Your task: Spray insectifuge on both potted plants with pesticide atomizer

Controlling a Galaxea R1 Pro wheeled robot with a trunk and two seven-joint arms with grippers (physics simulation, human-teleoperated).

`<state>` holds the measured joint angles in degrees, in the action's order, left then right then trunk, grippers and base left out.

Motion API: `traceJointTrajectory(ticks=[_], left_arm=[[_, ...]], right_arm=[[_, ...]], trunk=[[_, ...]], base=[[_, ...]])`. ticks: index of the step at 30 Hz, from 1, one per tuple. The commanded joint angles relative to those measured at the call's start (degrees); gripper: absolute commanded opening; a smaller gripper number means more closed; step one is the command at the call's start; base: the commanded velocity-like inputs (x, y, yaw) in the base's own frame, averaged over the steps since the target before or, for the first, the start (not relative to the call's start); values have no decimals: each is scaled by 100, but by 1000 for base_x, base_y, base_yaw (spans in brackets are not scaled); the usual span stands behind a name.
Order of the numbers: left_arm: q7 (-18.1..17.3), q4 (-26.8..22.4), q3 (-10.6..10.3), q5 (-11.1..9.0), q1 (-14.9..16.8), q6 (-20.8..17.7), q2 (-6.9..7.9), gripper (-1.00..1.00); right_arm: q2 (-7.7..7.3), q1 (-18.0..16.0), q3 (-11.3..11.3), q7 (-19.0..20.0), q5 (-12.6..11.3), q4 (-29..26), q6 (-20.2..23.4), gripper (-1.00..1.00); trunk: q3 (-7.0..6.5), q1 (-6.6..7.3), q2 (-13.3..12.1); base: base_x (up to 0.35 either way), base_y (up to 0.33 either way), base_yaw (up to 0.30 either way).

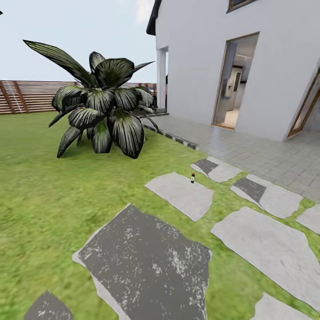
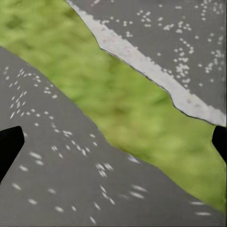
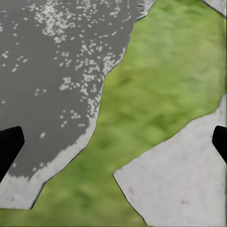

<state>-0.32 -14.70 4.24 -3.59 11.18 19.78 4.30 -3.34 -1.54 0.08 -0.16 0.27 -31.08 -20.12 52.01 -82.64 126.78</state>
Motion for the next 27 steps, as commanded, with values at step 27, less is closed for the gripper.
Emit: traceJointTrajectory(ticks=[27], left_arm=[[-3,3,7,-58,4,14,0,100]], right_arm=[[0,-4,1,-2,8,5,-18,100]], trunk=[[5,-2,2]], base=[[339,4,-261]])
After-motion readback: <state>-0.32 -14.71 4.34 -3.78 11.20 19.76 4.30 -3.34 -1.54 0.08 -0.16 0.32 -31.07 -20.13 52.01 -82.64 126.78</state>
